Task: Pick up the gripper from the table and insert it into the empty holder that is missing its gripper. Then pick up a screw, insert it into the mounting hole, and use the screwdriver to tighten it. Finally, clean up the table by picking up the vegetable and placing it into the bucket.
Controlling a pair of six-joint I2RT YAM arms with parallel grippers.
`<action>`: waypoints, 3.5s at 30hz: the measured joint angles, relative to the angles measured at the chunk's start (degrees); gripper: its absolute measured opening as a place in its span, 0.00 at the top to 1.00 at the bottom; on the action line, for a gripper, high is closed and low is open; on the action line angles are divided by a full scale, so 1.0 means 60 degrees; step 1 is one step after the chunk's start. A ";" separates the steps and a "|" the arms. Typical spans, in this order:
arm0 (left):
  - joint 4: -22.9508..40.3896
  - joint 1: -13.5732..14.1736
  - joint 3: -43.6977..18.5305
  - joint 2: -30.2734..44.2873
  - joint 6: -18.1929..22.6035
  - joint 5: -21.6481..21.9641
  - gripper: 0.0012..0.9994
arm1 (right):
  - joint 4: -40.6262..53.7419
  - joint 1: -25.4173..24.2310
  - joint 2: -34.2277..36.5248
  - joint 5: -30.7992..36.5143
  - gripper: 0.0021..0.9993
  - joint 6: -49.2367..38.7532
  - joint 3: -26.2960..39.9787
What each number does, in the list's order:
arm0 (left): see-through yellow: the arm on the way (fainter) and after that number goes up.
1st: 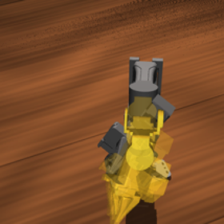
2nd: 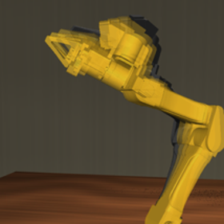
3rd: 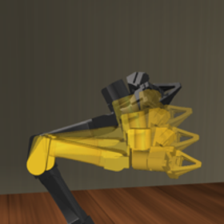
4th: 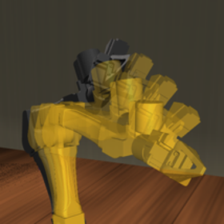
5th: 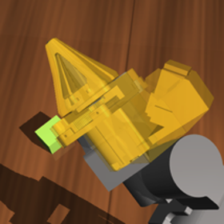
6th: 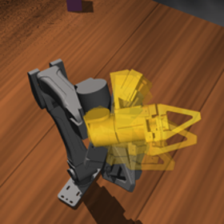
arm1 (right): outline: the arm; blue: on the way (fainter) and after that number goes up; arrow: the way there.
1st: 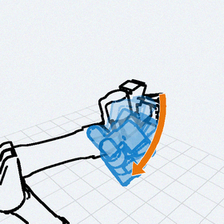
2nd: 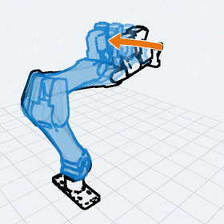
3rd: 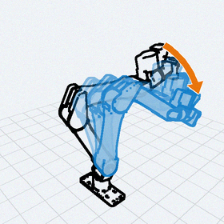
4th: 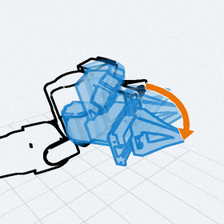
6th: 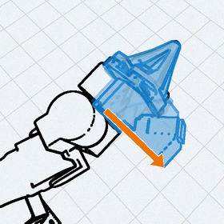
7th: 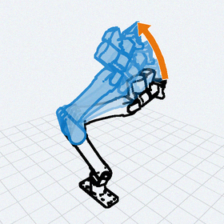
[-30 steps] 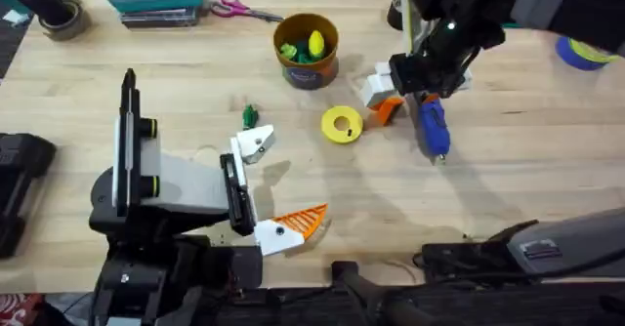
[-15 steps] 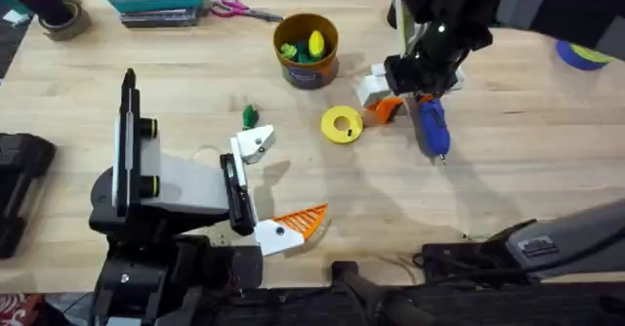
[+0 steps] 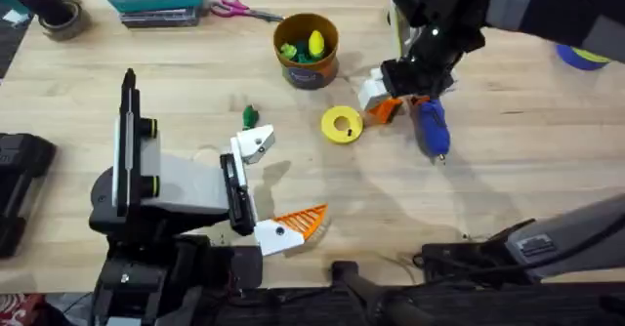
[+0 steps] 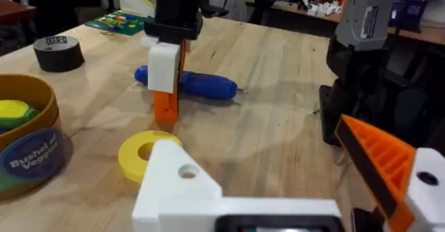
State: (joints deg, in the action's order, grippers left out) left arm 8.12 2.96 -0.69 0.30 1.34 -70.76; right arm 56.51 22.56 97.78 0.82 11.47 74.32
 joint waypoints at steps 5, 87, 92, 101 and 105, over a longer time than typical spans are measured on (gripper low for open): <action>0.0002 0.0000 0.0000 0.0002 0.0000 0.0000 0.01 | 0.0002 0.0026 0.0000 0.0000 0.19 -0.0156 0.0000; 0.0003 0.0000 0.0000 0.0002 0.0000 0.0000 0.01 | -1.3461 -0.1515 -0.4135 -1.1714 0.99 0.6163 -0.5865; 0.0003 0.0000 0.0000 0.0000 0.0000 0.0000 0.01 | -1.3031 -0.1515 -0.4135 -1.2123 0.99 0.6163 -0.5872; 0.0003 0.0000 0.0000 0.0001 0.0000 0.0000 0.01 | -1.3579 -0.1515 -0.3859 -1.2407 0.99 0.6498 -0.6504; 0.0003 0.0000 0.0000 0.0000 0.0000 0.0000 0.01 | -1.5227 -0.1515 -0.3559 -1.2437 0.99 0.7170 -0.7094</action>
State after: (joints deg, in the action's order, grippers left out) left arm 8.14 2.96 -0.69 0.30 1.34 -70.76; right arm -34.85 13.47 76.42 -73.80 54.49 31.76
